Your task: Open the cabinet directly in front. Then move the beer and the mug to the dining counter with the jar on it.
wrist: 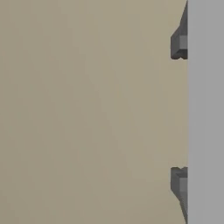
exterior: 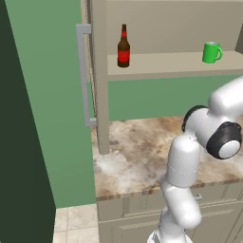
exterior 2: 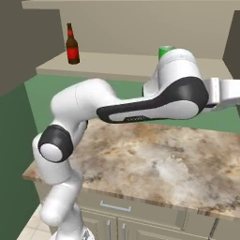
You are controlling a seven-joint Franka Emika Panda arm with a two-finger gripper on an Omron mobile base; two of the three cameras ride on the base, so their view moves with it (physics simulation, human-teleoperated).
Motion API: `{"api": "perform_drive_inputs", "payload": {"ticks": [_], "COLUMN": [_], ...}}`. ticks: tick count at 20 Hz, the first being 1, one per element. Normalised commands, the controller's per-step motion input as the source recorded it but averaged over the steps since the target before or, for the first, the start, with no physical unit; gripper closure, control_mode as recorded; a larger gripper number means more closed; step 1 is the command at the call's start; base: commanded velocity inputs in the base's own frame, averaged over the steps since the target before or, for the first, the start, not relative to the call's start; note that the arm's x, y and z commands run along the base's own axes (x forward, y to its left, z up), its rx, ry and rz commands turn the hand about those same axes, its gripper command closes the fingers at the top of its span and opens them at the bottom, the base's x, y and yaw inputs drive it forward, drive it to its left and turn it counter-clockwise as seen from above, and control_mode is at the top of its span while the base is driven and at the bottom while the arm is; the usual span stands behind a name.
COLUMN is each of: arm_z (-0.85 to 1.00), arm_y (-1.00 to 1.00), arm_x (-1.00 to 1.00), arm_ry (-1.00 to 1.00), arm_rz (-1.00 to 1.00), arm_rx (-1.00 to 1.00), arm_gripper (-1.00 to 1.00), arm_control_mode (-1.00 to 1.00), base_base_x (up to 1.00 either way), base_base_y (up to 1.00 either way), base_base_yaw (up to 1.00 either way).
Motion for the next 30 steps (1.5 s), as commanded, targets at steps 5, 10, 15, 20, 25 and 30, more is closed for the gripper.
{"api": "perform_drive_inputs", "payload": {"ticks": [5,10,15,20,25,30], "arm_z": [-0.33,-0.45,-0.3,-0.05,-0.08,-0.52], "arm_y": [0.4,0.76,0.58,0.58,0.7,0.64], "arm_x": [-0.12,-0.05,-0.01,-0.05,-0.02,0.08], "arm_ry": [-0.34,-0.12,-0.26,-0.61,-0.67,-0.19], "arm_rz": [0.0,0.0,0.0,-0.03,-0.09,-0.01], "arm_rx": [0.11,0.04,0.2,0.36,0.44,0.2], "arm_gripper": [-1.0,-1.0,-1.0,-1.0,-1.0,-1.0], "arm_control_mode": [-1.0,-1.0,-1.0,-1.0,-1.0,-1.0], "base_base_x": [0.0,0.0,0.0,0.0,0.0,0.0], "base_base_y": [0.0,0.0,0.0,0.0,0.0,0.0], "base_base_yaw": [0.0,0.0,0.0,0.0,0.0,0.0]}}
